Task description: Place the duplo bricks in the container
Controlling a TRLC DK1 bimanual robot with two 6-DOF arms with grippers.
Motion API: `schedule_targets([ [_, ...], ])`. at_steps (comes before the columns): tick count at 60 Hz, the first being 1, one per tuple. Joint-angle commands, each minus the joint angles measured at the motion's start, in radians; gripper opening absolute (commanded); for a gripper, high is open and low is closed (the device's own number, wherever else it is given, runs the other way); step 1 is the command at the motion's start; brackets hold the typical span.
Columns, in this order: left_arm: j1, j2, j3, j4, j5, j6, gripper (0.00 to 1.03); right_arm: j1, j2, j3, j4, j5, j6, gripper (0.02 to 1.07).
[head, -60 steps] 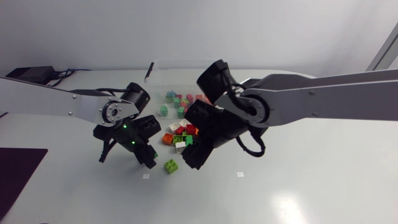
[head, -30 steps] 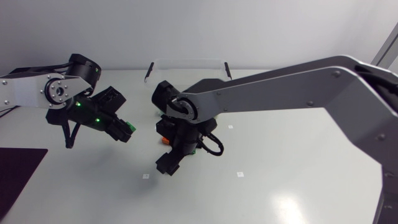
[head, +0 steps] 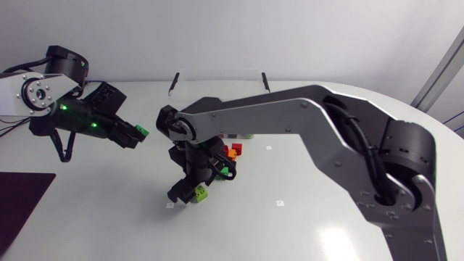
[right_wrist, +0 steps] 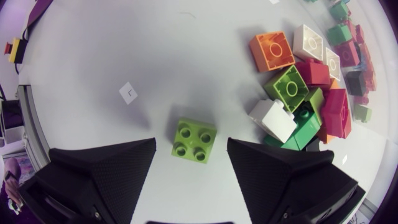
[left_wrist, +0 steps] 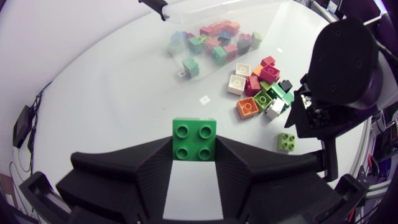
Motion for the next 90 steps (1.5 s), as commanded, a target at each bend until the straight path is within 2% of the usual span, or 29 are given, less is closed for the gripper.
schedule_targets([
  [1, 0.026, -0.024, 0.046, 0.007, 0.027, -0.013, 0.19, 0.006, 0.050, 0.031, -0.028, 0.017, 0.036, 0.70],
  [7, 0.049, -0.035, 0.060, 0.031, 0.056, -0.029, 0.19, 0.006, 0.062, 0.040, -0.029, 0.023, 0.038, 0.55],
  [11, 0.049, -0.038, 0.075, 0.064, 0.076, -0.052, 0.19, 0.004, 0.067, 0.041, -0.029, 0.025, 0.042, 0.38],
  [15, 0.044, -0.029, 0.093, 0.071, 0.081, -0.058, 0.19, 0.000, 0.057, 0.034, -0.029, 0.025, 0.042, 0.26],
  [26, -0.014, 0.022, 0.146, 0.140, 0.082, -0.098, 0.19, -0.031, -0.032, -0.040, -0.003, 0.028, 0.041, 0.25],
  [43, -0.066, 0.177, 0.304, 0.157, 0.116, -0.151, 0.19, -0.109, -0.185, -0.104, 0.038, 0.023, 0.029, 0.25],
  [65, -0.131, 0.352, 0.452, 0.252, 0.134, -0.217, 0.20, -0.249, -0.312, -0.123, 0.074, 0.012, 0.012, 0.25],
  [67, -0.140, 0.376, 0.471, 0.254, 0.134, -0.219, 0.26, -0.261, -0.320, -0.115, 0.075, 0.012, 0.009, 0.25],
  [73, -0.152, 0.424, 0.512, 0.254, 0.134, -0.220, 0.54, -0.301, -0.326, -0.084, 0.075, -0.004, 0.001, 0.25],
  [74, -0.154, 0.430, 0.518, 0.254, 0.134, -0.219, 0.69, -0.307, -0.328, -0.078, 0.075, -0.006, 0.001, 0.25],
  [77, -0.158, 0.433, 0.518, 0.252, 0.133, -0.211, 0.89, -0.329, -0.332, -0.054, 0.075, -0.014, -0.004, 0.25],
  [81, -0.160, 0.419, 0.501, 0.251, 0.133, -0.199, 0.97, -0.352, -0.334, -0.020, 0.075, -0.021, -0.011, 0.25],
  [90, -0.155, 0.339, 0.412, 0.251, 0.134, -0.131, 0.97, -0.392, -0.331, 0.046, 0.081, -0.041, -0.021, 0.25],
])
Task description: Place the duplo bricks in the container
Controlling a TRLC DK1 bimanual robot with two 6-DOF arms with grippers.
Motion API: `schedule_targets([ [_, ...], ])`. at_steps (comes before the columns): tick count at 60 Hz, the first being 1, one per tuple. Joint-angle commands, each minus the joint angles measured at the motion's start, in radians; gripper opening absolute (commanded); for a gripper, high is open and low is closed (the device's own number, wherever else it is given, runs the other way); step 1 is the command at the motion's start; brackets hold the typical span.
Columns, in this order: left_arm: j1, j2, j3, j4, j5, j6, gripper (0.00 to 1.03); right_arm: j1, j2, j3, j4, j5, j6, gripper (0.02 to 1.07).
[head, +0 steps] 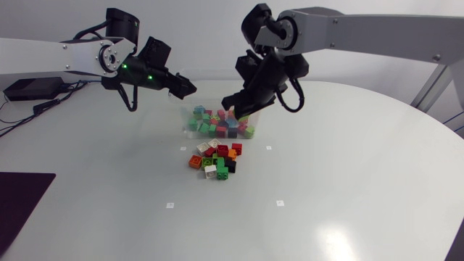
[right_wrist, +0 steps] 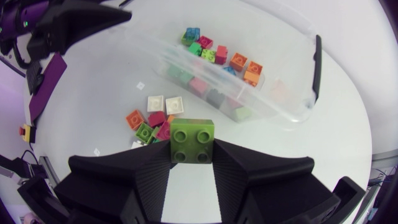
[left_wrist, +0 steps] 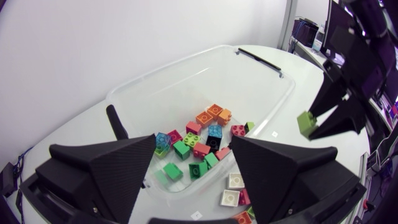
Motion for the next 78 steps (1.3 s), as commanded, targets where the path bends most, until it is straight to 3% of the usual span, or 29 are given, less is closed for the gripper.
schedule_targets([
  [1, -0.002, -0.076, -0.066, 0.003, 0.006, 0.055, 0.97, -0.019, -0.023, 0.053, 0.014, -0.009, -0.018, 0.25],
  [10, 0.000, -0.185, -0.191, -0.001, 0.008, 0.187, 0.97, -0.046, -0.007, 0.101, 0.048, -0.023, -0.022, 0.25],
  [25, -0.002, -0.233, -0.293, -0.175, 0.092, 0.465, 0.97, -0.085, 0.025, 0.139, 0.125, -0.043, -0.019, 0.25],
  [39, -0.017, -0.148, -0.319, -0.244, 0.097, 0.658, 0.97, -0.097, 0.054, 0.160, 0.189, -0.058, -0.018, 0.25],
  [58, -0.022, 0.011, -0.287, -0.248, 0.095, 0.841, 0.97, -0.098, 0.128, 0.173, 0.319, -0.066, -0.016, 0.26],
  [67, -0.031, 0.054, -0.265, -0.247, 0.094, 0.881, 0.97, -0.100, 0.181, 0.208, 0.345, -0.064, -0.015, 0.50],
  [68, -0.034, 0.063, -0.259, -0.247, 0.094, 0.888, 0.97, -0.100, 0.192, 0.217, 0.345, -0.061, -0.015, 0.60],
  [73, -0.045, 0.091, -0.247, -0.247, 0.092, 0.905, 0.97, -0.101, 0.204, 0.226, 0.344, -0.060, -0.016, 0.88],
  [78, -0.057, 0.120, -0.237, -0.245, 0.086, 0.922, 0.97, -0.106, 0.187, 0.208, 0.348, -0.060, -0.018, 0.95],
])
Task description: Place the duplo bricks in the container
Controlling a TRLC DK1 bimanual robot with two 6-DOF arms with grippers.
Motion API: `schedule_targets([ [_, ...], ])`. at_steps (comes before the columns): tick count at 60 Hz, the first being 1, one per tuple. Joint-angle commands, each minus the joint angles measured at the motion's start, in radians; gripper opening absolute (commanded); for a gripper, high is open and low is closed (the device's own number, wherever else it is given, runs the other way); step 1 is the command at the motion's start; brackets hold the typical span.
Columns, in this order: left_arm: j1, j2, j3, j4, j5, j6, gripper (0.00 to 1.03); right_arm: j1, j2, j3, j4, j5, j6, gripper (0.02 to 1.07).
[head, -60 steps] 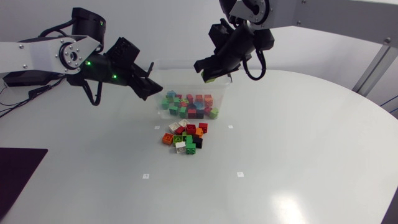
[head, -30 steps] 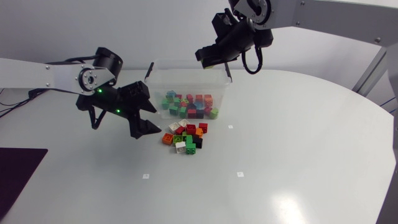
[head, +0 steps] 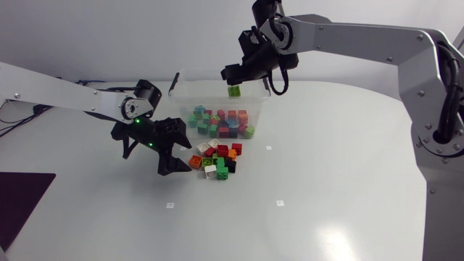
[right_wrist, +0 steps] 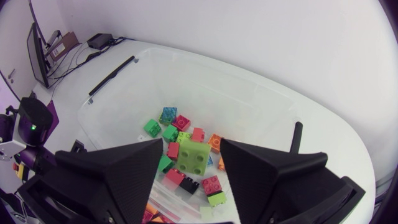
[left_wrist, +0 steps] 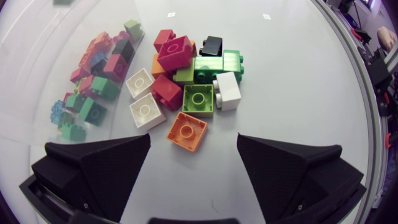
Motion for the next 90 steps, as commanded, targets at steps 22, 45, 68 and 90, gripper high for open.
schedule_targets([
  [22, -0.039, 0.132, 0.088, -0.015, -0.019, 0.081, 0.96, -0.015, -0.248, -0.301, 0.069, -0.028, -0.032, 0.95],
  [45, -0.039, 0.141, 0.096, -0.084, -0.021, 0.103, 0.71, 0.048, -0.426, -0.668, 0.109, -0.037, -0.040, 0.95],
  [68, -0.049, 0.114, 0.081, -0.123, -0.018, 0.098, 0.42, 0.122, -0.345, -0.788, 0.181, -0.032, -0.190, 0.94],
  [90, -0.020, -0.011, -0.007, -0.136, -0.018, 0.097, 0.20, 0.109, -0.237, -0.797, 0.206, -0.081, -0.452, 0.87],
])
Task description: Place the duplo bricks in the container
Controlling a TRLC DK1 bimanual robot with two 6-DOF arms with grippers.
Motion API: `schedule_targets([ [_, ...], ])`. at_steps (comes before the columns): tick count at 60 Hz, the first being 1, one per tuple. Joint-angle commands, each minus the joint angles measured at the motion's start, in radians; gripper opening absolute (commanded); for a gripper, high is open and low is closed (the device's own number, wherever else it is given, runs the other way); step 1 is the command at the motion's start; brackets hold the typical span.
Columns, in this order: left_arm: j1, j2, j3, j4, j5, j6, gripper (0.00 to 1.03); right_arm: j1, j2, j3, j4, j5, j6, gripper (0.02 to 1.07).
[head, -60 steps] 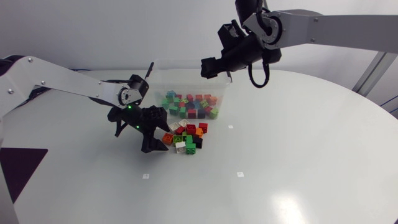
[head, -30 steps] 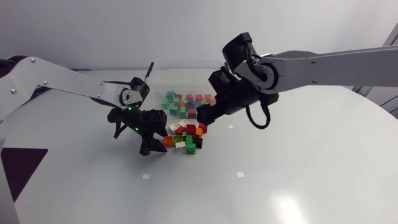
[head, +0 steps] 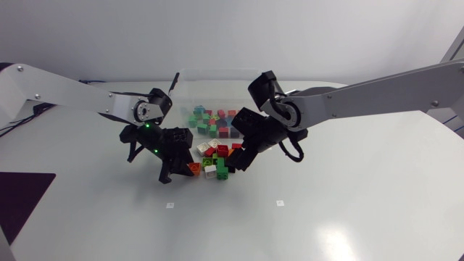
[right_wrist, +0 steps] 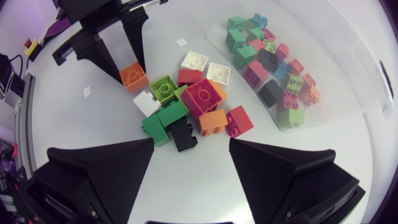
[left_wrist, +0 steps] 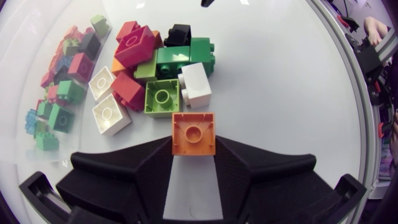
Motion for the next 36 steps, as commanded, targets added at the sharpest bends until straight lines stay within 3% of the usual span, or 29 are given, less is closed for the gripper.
schedule_targets([
  [1, 0.022, -0.066, -0.045, -0.017, 0.006, 0.033, 0.20, -0.004, 0.039, -0.033, 0.022, -0.009, -0.076, 0.86],
  [6, 0.036, -0.126, -0.076, -0.022, 0.008, 0.031, 0.20, -0.006, 0.050, -0.034, 0.028, -0.020, -0.114, 0.78],
  [20, 0.065, -0.267, -0.103, -0.025, 0.026, 0.005, 0.20, -0.006, 0.089, -0.027, 0.030, -0.023, -0.174, 0.77],
  [36, 0.071, -0.346, -0.042, -0.031, 0.090, -0.124, 0.20, 0.002, 0.136, -0.001, 0.033, -0.023, -0.198, 0.62],
])
